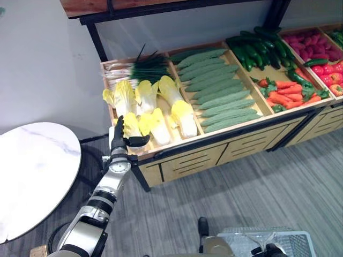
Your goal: Get the vegetables into the basket
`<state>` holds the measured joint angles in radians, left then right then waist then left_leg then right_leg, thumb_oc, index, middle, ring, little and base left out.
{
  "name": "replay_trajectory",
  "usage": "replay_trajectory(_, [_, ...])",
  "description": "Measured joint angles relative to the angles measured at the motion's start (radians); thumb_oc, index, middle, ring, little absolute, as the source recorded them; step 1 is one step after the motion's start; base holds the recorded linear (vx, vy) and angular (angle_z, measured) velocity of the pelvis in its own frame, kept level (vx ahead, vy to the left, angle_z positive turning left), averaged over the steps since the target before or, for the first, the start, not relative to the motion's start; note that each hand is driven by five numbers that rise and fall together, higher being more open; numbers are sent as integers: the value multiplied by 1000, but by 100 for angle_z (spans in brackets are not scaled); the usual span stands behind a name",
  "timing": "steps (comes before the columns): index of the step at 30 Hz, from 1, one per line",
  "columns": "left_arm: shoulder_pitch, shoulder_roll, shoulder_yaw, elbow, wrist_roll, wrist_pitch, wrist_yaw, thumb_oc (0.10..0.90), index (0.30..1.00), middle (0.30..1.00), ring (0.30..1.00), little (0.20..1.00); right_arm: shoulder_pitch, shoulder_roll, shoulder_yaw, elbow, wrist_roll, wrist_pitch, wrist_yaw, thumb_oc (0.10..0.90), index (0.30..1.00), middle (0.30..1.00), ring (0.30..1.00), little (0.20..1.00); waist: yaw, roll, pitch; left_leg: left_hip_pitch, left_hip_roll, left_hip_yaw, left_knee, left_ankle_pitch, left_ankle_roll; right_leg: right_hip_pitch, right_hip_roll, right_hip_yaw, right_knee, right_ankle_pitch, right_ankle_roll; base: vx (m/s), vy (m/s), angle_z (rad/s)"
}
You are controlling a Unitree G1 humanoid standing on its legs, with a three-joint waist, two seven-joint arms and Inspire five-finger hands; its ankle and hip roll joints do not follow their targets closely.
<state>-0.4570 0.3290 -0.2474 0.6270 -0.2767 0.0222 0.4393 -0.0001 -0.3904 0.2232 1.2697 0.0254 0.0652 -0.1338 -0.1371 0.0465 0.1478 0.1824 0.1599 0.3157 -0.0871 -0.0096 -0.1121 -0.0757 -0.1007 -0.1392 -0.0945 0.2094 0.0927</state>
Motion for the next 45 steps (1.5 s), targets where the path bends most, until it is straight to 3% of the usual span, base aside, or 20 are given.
replay_trajectory(15, [-133, 19, 3, 175, 0, -21, 66, 900, 1000, 1000, 1000, 1000, -34, 0, 1, -14, 1, -18, -23, 400, 300, 300, 300, 300, -11, -3, 28, -88, 1, 34, 0, 3, -7, -112, 13, 31, 0, 18, -5, -36, -16, -7])
replay_trajectory(16, [-135, 21, 3, 176, 0, -26, 69, 400, 300, 300, 300, 300, -35, 0, 1, -17, 1, -19, -26, 400, 300, 300, 300, 300, -11, -2, 29, -94, 1, 35, 0, 4, -8, -119, 13, 32, 1, 18, -5, 0, 0, 0])
replay_trajectory(23, [-165, 29, 11, 227, -29, -54, 80, 400, 300, 300, 300, 300, -42, -1, 29, -24, 0, -27, -37, 400, 300, 300, 300, 300, -10, -7, 32, -93, 2, 36, 0, 4, -8, -118, 14, 32, 1, 18, -5, 0, 0, 0])
replay_trajectory(33, [-170, 32, 19, 243, -50, -37, 67, 400, 300, 300, 300, 300, -45, 4, 32, -27, 0, -27, -38, 400, 300, 300, 300, 300, -9, -20, 40, -63, 6, 40, 0, 4, -8, -91, 19, 36, 5, 18, -4, 3, 2, -1])
replay_trajectory(34, [-169, 37, 27, 221, -54, -35, 64, 400, 300, 300, 300, 300, -42, 4, 32, -32, 0, -27, -37, 400, 300, 300, 300, 300, -2, -32, 47, -46, 6, 39, 0, 3, -10, -73, 18, 34, 5, 16, -5, 0, 0, 0])
replay_trajectory(40, [-104, 38, 28, 80, -39, -12, 58, 400, 300, 300, 300, 300, -25, 4, 28, -24, 0, -26, -27, 400, 300, 300, 300, 300, 21, -33, 48, -22, 10, 29, 0, 3, -10, -40, 18, 21, 5, 14, -5, 5, 0, 6])
replay_trajectory(45, [69, 19, 48, -205, -39, -2, 29, 400, 300, 300, 300, 300, -17, 12, 16, -19, 3, -18, -20, 400, 300, 300, 300, 300, 45, -44, 56, 3, 15, 18, 0, 2, -10, -3, 17, 3, 2, 7, -3, 7, 8, 11])
